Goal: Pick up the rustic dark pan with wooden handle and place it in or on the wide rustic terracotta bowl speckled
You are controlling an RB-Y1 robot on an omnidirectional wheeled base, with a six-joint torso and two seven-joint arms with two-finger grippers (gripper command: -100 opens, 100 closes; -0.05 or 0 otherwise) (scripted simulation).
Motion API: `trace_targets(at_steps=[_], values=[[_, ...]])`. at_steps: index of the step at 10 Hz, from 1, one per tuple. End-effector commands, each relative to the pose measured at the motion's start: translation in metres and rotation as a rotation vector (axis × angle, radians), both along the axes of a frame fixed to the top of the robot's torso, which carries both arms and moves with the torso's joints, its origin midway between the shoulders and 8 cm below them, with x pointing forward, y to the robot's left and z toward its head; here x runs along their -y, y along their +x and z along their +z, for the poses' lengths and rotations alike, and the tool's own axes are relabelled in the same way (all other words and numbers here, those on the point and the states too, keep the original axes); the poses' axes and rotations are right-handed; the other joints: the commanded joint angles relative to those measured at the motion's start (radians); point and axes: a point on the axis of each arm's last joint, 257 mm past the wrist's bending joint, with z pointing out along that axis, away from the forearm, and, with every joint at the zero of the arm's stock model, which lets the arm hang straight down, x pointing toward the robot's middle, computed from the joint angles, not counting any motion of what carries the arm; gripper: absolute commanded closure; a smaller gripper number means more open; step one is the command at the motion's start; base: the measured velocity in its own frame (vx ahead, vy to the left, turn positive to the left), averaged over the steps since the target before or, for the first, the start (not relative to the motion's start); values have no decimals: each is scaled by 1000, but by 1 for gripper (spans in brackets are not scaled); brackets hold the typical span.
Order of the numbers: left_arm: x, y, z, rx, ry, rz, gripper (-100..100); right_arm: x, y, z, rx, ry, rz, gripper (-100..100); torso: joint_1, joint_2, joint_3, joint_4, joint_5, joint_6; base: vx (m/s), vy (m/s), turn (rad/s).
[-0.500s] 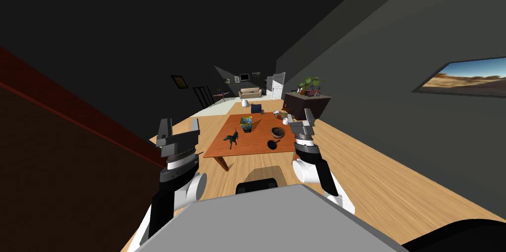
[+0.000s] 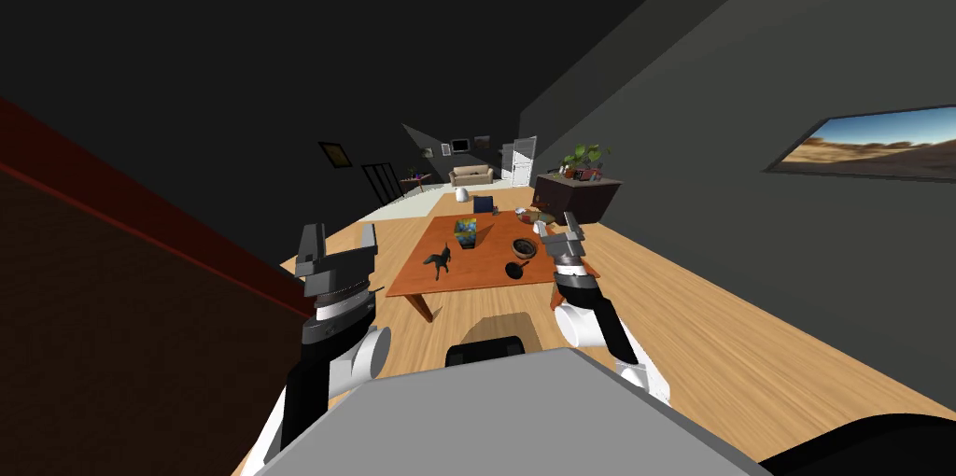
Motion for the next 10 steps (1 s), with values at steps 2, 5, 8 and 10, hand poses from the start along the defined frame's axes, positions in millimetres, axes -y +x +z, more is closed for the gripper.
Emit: trace_targets(at_steps=[2,5,8,10], values=[[0,0,0,0,0,0,0,4,8,-18,-47,77,55,-100,-1,-1,0,0,0,0,-24,26,-17],[0,0,0,0,0,0,0,7,14,-31,-78,137,91,-100,-2,-1,-1,0,0,0,-20,20,-21],[0,0,0,0,0,0,0,14,26,-62,-148,256,146,-100,-1,-1,-1,0,0,0,-20,27,-27],[0,0,0,0,0,0,0,18,31,-79,-185,326,173,-100,-1,-1,-1,0,0,0,-21,25,-25]])
